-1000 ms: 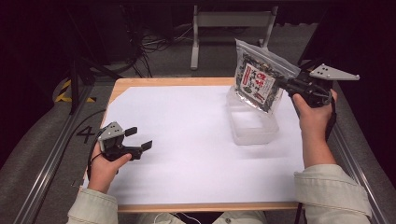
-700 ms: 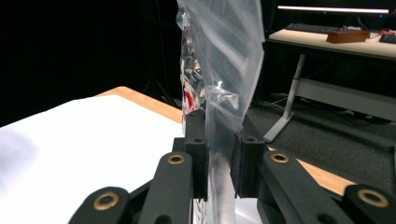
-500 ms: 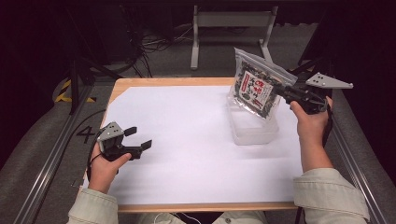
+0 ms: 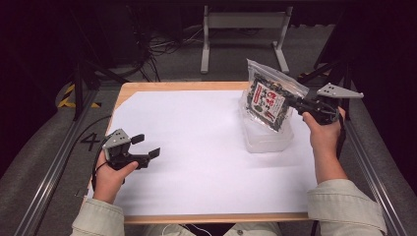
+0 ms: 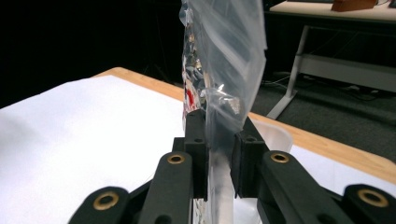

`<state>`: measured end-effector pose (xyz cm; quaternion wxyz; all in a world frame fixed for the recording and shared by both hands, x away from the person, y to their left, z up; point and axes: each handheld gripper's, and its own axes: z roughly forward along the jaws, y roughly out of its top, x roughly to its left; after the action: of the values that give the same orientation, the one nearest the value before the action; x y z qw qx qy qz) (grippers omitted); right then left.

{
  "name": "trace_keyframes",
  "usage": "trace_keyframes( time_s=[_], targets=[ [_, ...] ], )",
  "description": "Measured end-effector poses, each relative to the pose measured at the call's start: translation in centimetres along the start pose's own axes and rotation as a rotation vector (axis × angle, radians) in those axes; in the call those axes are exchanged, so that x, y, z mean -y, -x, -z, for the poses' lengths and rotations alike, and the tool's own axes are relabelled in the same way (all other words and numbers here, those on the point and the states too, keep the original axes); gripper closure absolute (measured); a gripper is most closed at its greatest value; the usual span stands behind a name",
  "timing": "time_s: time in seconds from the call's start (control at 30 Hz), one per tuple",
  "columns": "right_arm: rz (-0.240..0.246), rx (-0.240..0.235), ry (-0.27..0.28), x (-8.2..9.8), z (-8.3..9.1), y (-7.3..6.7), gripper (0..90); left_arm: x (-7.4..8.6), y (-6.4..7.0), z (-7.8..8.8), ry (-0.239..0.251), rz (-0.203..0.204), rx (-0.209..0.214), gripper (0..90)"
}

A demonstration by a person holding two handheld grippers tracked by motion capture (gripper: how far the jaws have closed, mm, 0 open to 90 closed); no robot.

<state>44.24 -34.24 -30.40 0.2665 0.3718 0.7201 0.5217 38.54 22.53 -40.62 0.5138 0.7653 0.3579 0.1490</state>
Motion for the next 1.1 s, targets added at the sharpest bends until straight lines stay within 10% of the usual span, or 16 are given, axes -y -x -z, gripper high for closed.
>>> trace_keyframes(
  time_s=[1.1],
  targets=[
    [-0.082, 0.0, -0.043, 2.4, -0.7, 0.4, 78.5, 0.1, 0.0, -0.3, -0.012, 0.006, 0.001, 14.8]
  ],
)
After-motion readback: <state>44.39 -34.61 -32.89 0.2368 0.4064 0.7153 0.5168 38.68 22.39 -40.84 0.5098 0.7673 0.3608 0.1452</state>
